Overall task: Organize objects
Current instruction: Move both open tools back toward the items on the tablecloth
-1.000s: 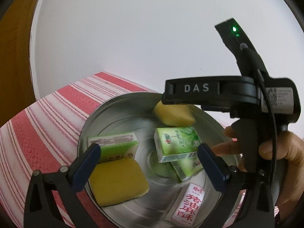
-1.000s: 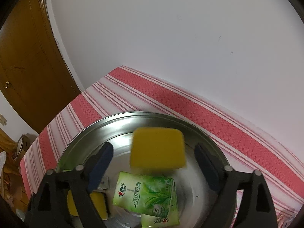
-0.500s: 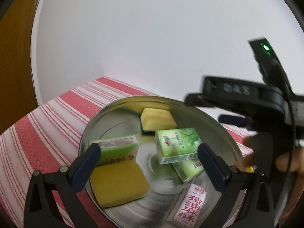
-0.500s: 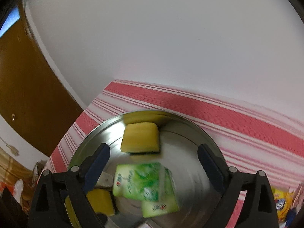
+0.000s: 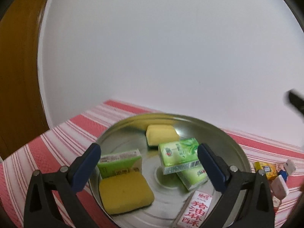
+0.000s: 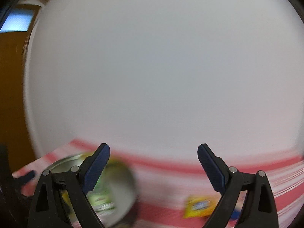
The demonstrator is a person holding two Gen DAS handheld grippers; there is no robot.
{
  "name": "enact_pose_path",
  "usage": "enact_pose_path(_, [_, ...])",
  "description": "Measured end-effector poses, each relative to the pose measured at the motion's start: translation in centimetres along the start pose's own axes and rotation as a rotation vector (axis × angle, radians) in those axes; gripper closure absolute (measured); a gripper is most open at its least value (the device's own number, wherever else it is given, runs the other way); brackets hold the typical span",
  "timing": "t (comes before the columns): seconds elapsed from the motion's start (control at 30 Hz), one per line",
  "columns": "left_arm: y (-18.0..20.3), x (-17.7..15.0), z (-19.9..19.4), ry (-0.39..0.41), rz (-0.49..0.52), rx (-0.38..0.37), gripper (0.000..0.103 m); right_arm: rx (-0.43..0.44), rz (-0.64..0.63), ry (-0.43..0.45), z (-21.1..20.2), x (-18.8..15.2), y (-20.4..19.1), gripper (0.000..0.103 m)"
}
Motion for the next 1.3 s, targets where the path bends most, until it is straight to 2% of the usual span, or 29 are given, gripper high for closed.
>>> enact_pose_path(0.03, [0.1, 0.0, -0.2, 0.02, 0.006, 0.011, 0.0, -0.068, -0.028, 0.057, -1.3, -0.2, -0.2, 0.0])
enact_pose_path(0.07, [0.3, -0.1, -0.5, 0.042, 0.018, 0.023, 0.0, -0.114, -0.035, 0.07, -1.9, -0.6, -0.1, 0.0])
enact_pose_path(0.17, [0.8, -0.2, -0.7, 0.069, 0.042, 0.046, 0.0, -0.103, -0.012, -0.022, -1.4, -1.7, 0.4, 0.0])
enact_pose_path(0.27, [1.6, -0.5, -0.6, 0.072, 0.086, 0.068, 0.0, -0.076, 0.037, 0.043, -3.4, -3.1, 1.5, 0.0])
enact_pose_path(0.37, [2.0, -0.6, -0.7, 0.071, 0.109, 0.061, 0.0, -0.065, 0.055, 0.032, -4.1, -3.5, 2.7, 0.0])
enact_pose_path(0.47, [2.0, -0.6, -1.3, 0.086, 0.102, 0.051, 0.0, -0.097, 0.038, 0.045, -5.6, -3.8, 5.1, 0.0])
enact_pose_path(0.6, [2.1, -0.8, -1.9, 0.078, 0.079, 0.019, 0.0, -0.164, 0.024, 0.02, -7.1, -4.6, 8.0, 0.0])
enact_pose_path(0.7, [2.9, -1.1, -2.7, 0.105, 0.1, 0.002, 0.0, -0.212, 0.031, 0.012, -8.6, -5.0, 10.2, 0.0])
enact_pose_path(0.93, [7.0, -2.3, -6.3, 0.182, 0.222, -0.161, 0.0, -0.272, 0.003, -0.009, -9.7, -5.7, 14.1, 0.0])
enact_pose_path(1.03, [9.4, -3.1, -7.9, 0.161, 0.278, -0.285, 0.0, -0.296, -0.001, -0.02, -9.6, -5.9, 15.0, 0.0])
enact_pose_path(1.2, [14.2, -4.4, -9.6, 0.126, 0.412, -0.412, 0.0, -0.325, 0.052, -0.011, -11.0, -6.0, 17.2, 0.0])
enact_pose_path(1.3, [16.6, -5.6, -9.9, 0.054, 0.501, -0.493, 0.0, -0.342, 0.087, 0.006, -11.2, -6.2, 18.4, 0.0])
Point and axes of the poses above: each gripper's, at about its wrist camera, not at the fingertips, and z roughly the way its jaws point, y to its right, x to its top, the point moved 1 cm from there along z, roughly the way its jaws point, and after that the axes turned 12 degrees about x, right-handed, at the moved point
